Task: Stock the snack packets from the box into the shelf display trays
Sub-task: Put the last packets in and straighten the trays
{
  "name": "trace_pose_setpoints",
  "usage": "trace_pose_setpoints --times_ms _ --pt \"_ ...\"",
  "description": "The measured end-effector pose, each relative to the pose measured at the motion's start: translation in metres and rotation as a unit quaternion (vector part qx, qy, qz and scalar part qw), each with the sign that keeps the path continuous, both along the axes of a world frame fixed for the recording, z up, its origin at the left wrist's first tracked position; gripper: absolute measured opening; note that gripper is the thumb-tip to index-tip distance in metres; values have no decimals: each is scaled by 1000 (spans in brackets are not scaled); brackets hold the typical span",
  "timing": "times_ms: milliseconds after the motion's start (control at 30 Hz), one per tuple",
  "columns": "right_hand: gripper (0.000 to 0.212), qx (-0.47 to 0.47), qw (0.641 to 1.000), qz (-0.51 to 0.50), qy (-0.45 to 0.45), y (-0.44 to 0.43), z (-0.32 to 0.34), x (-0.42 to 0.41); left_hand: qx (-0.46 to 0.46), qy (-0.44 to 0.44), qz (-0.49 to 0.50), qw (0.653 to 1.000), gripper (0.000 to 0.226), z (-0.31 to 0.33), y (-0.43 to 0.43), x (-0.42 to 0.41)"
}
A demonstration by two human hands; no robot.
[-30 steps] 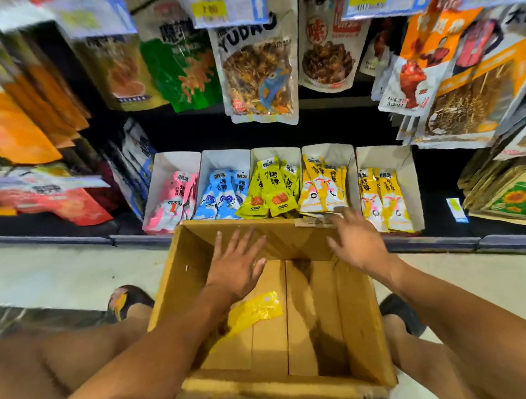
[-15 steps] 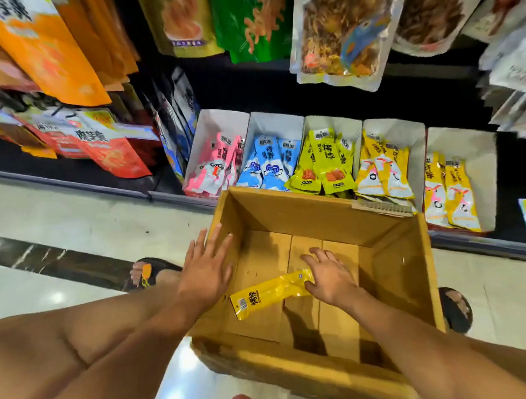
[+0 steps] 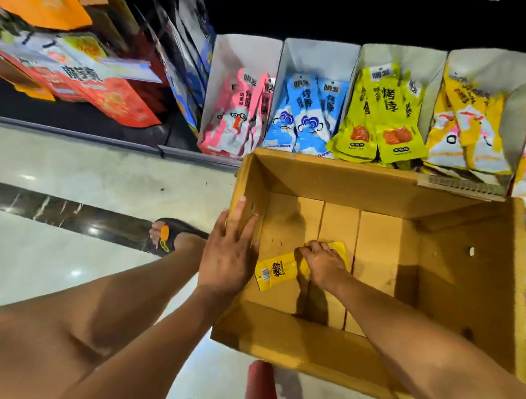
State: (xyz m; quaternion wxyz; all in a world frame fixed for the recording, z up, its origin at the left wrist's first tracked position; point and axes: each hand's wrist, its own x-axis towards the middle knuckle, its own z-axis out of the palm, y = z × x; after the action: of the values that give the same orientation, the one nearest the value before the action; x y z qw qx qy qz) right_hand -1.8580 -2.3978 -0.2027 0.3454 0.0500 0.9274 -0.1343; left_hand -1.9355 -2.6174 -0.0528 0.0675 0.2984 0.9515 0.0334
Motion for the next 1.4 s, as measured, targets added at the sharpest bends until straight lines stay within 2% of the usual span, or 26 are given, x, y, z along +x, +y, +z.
trace_pose_setpoints --times_ms 100,333,400,500,600,800,1000,1067,1133,1167,1267,1400 --pt "66 38 999 21 32 -2 -11 1 -7 -43 23 999 55 -1 -2 0" --pt "54 98 995 17 23 0 -10 1 -18 -46 29 998 54 -3 -5 1" --pt "52 75 997 -4 14 7 -10 5 -15 -41 30 999 51 -5 -5 0" --pt "61 -14 996 -82 1 20 -1 14 -18 -26 23 999 50 -9 -6 0" --pt "61 -78 987 -137 8 33 22 20 -33 -10 17 999 51 -12 -7 0" --pt "63 -125 966 -217 59 62 81 26 -89 -26 20 996 57 -3 -1 -2" --pt "57 -142 943 -283 106 85 149 29 -113 -54 10 992 50 39 40 4" --pt "52 -144 937 -291 126 93 173 30 -69 -62 -8 996 41 60 68 5" --pt "50 -142 931 -298 154 102 196 32 24 -148 0 989 32 77 99 7" --pt "51 -138 928 -300 170 107 209 32 87 -206 10 975 30 86 115 9" --pt "54 -127 917 -299 233 122 246 37 244 -317 45 915 30 116 164 17" --pt "51 -95 898 -292 314 146 288 50 357 -433 125 818 33 155 228 29"
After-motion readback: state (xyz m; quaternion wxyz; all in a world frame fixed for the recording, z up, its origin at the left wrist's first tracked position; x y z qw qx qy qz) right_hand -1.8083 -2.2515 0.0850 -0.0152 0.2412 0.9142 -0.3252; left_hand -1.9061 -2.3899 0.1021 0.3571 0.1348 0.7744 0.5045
